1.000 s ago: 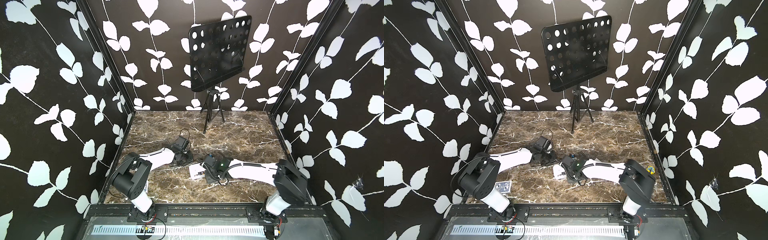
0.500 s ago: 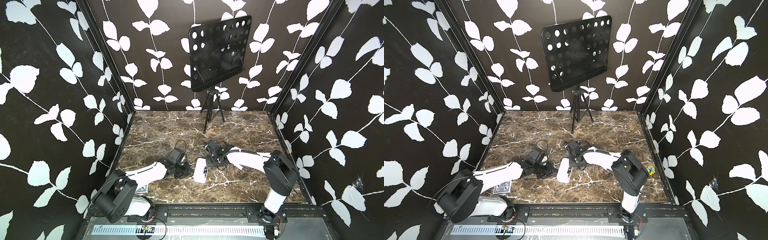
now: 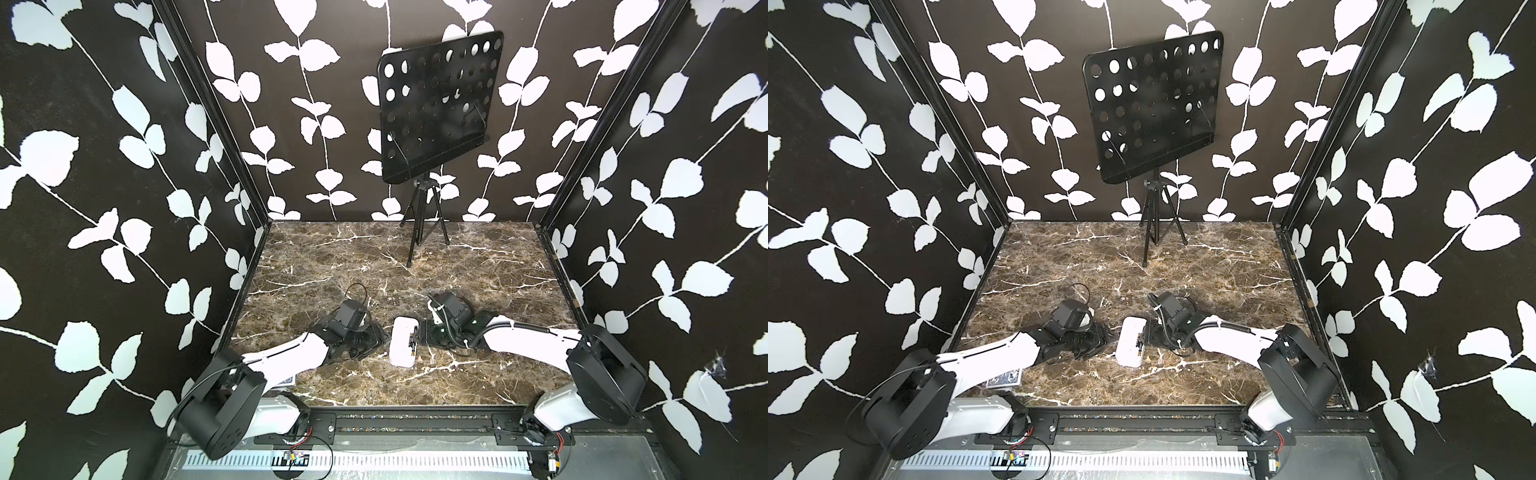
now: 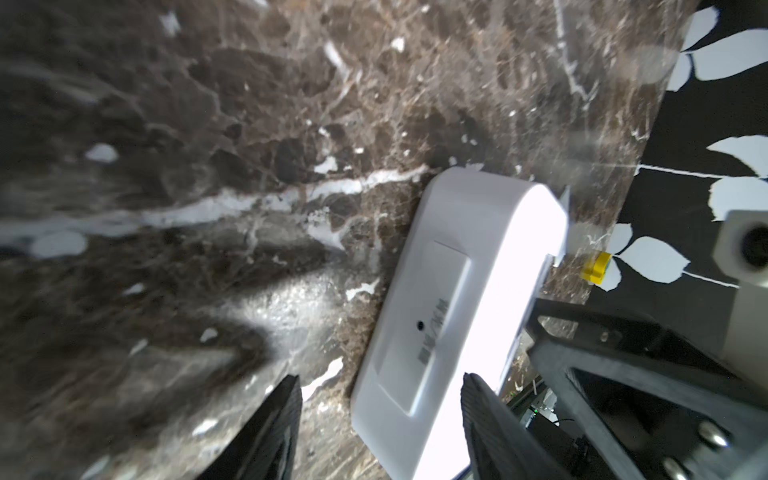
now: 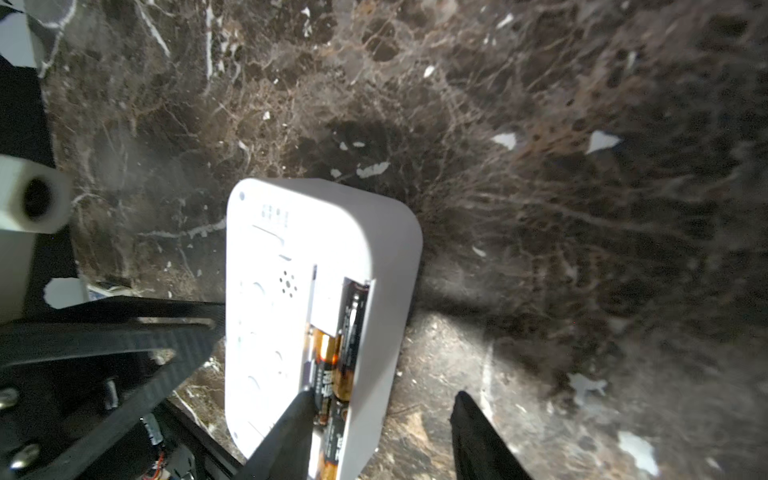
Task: Insert the battery into the alarm
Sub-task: Adjust the alarm at the center of the board, then install the battery in the alarm.
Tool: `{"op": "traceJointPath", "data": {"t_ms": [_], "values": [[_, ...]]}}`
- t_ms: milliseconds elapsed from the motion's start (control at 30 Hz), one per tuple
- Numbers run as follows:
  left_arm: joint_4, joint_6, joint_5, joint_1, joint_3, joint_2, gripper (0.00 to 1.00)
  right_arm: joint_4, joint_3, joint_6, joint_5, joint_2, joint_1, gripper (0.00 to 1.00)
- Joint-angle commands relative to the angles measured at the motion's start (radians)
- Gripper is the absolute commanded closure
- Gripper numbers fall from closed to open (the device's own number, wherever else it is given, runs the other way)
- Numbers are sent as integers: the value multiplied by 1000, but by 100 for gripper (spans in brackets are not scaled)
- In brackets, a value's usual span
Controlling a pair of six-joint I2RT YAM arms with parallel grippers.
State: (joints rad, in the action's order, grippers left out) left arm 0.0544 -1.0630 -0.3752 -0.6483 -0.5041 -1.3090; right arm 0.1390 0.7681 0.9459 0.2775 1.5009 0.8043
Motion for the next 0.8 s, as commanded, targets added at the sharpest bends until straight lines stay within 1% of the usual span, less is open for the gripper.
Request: {"op": "traceJointPath", "data": {"t_ms": [0, 167, 333, 533, 767], "values": [[-44, 17, -44, 3, -35, -23, 37, -117, -9, 54, 51, 10, 7, 51], [-57, 12, -62, 3, -35, -46, 37, -161, -12, 72, 63, 56, 13, 60], [-54, 15, -67, 2, -32, -51, 38, -156, -23, 61, 58, 80, 34, 65], [-56, 12, -68, 3, -25, -65, 38, -196, -98, 77, 51, 54, 41, 65], [-53, 11, -69, 3, -25, -70, 39, -251, -118, 73, 70, 14, 41, 64]]}}
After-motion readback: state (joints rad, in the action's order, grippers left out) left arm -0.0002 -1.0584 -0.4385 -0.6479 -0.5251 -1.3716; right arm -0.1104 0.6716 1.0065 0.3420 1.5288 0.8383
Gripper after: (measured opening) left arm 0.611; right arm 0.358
